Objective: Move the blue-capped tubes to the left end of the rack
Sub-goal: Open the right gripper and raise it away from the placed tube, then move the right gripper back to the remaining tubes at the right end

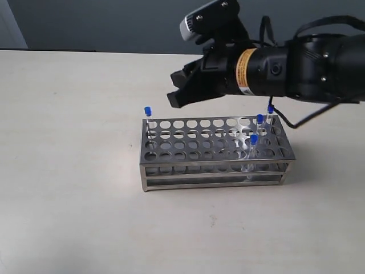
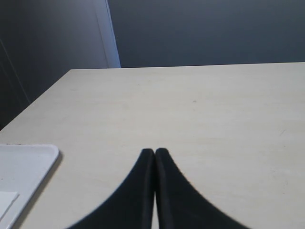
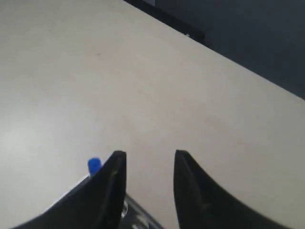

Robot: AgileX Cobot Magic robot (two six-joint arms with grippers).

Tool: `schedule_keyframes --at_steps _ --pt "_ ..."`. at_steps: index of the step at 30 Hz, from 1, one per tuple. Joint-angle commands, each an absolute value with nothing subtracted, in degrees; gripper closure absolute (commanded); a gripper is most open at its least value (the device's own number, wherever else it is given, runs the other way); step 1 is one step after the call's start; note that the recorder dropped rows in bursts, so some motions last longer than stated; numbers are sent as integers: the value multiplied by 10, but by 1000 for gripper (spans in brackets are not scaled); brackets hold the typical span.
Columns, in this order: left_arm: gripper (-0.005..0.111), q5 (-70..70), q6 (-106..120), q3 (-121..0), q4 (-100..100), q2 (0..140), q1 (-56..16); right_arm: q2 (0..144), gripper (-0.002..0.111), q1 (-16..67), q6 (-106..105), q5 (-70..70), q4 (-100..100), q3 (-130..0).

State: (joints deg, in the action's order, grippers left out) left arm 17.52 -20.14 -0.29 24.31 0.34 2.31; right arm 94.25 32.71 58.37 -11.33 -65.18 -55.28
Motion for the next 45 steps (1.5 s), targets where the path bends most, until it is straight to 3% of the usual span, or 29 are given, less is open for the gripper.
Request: schedule_keyframes --at_steps 1,22,26,28,30,39,45 --pt "106 174 -204 -2 242 0 24 879 74 326 588 -57 -653 -474" --pt "106 174 -204 -2 242 0 24 680 75 321 587 6 -597 -268" --pt "106 174 -204 -2 242 0 24 664 75 232 508 -154 -506 -187" --pt "106 174 -204 -2 242 0 24 664 75 195 218 -245 -190 -119" --pt "106 174 -204 -2 242 0 24 664 75 195 97 -297 -63 -80" --pt "106 174 -204 -2 242 0 24 666 74 195 102 -313 -138 -77" --pt "106 174 -204 -2 242 0 24 689 50 195 103 -334 -150 -77"
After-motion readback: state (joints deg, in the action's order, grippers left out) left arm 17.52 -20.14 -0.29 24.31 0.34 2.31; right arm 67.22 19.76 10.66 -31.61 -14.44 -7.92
